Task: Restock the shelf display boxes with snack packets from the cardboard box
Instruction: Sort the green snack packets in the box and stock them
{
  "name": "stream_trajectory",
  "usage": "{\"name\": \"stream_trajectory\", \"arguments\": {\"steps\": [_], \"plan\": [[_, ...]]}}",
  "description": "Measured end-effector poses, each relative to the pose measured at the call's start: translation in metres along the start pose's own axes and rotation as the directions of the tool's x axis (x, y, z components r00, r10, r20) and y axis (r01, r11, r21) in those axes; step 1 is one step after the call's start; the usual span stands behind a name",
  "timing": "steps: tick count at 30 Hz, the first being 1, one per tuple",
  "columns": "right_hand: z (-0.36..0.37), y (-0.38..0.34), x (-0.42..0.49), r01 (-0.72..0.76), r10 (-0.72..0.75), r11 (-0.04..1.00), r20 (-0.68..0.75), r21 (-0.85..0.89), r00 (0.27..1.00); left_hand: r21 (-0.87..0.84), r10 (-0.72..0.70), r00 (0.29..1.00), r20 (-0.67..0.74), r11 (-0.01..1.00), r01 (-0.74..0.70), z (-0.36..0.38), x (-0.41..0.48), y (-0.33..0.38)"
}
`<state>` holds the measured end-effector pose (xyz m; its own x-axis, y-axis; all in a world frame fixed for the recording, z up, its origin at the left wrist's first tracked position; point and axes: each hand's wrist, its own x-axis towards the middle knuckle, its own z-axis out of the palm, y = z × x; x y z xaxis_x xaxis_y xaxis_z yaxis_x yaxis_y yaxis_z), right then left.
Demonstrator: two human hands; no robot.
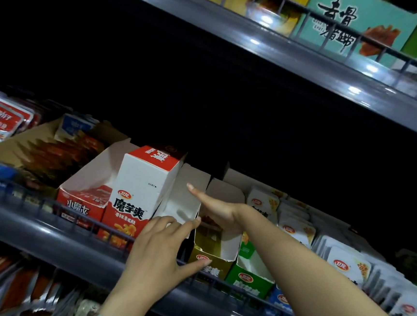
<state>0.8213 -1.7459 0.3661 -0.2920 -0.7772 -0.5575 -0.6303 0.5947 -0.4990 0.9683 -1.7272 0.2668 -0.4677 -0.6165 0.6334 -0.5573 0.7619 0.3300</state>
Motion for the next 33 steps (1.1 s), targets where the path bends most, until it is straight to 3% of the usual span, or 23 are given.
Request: {"name": "stream_trajectory", "arguments": {"steps": [4,7,14,17,21,25,27,30,33], "plan": [[0.001,-0.006,-0.015,0.065,-0.08,0.986,-0.09,-0.156,0.993,0.054,0.051,0.995,-0.08,0.997,-0.046,0.003,0.0,-0.002],[-0.004,-0.013,-0.026,0.113,-0.164,0.927,-0.116,-0.357,0.98,0.073,0.054,0.996,-0.07,0.996,-0.049,0.002,0.0,-0.001],[-0.038,-0.005,-0.045,0.18,-0.322,0.805,-0.161,-0.566,0.933,0.052,0.024,0.999,-0.035,0.998,-0.023,-0.007,-0.001,0.003],[-0.042,0.009,-0.057,0.289,-0.412,0.822,-0.163,-0.49,0.896,0.006,0.026,1.0,-0.009,1.0,-0.026,-0.009,-0.002,0.004],[-0.045,0.023,-0.084,0.426,-0.504,0.861,-0.353,-0.277,0.788,-0.126,-0.035,0.999,0.021,0.991,0.037,-0.026,0.001,0.017],[-0.038,0.029,-0.111,0.641,-0.658,0.736,-0.452,-0.216,0.603,-0.301,-0.158,0.983,-0.095,0.946,0.123,-0.063,0.004,0.046],[-0.034,0.03,-0.122,0.678,-0.68,0.701,-0.495,-0.221,0.542,-0.418,-0.208,0.975,-0.073,0.894,0.159,-0.075,0.004,0.058],[-0.028,0.035,-0.131,0.7,-0.643,0.7,-0.55,-0.139,0.534,-0.682,-0.2,0.965,0.17,0.683,0.262,-0.081,0.0,0.07],[-0.013,0.042,-0.127,0.679,-0.604,0.73,-0.543,-0.082,0.584,-0.622,-0.215,0.957,0.194,0.727,0.29,-0.073,-0.008,0.07]]}}
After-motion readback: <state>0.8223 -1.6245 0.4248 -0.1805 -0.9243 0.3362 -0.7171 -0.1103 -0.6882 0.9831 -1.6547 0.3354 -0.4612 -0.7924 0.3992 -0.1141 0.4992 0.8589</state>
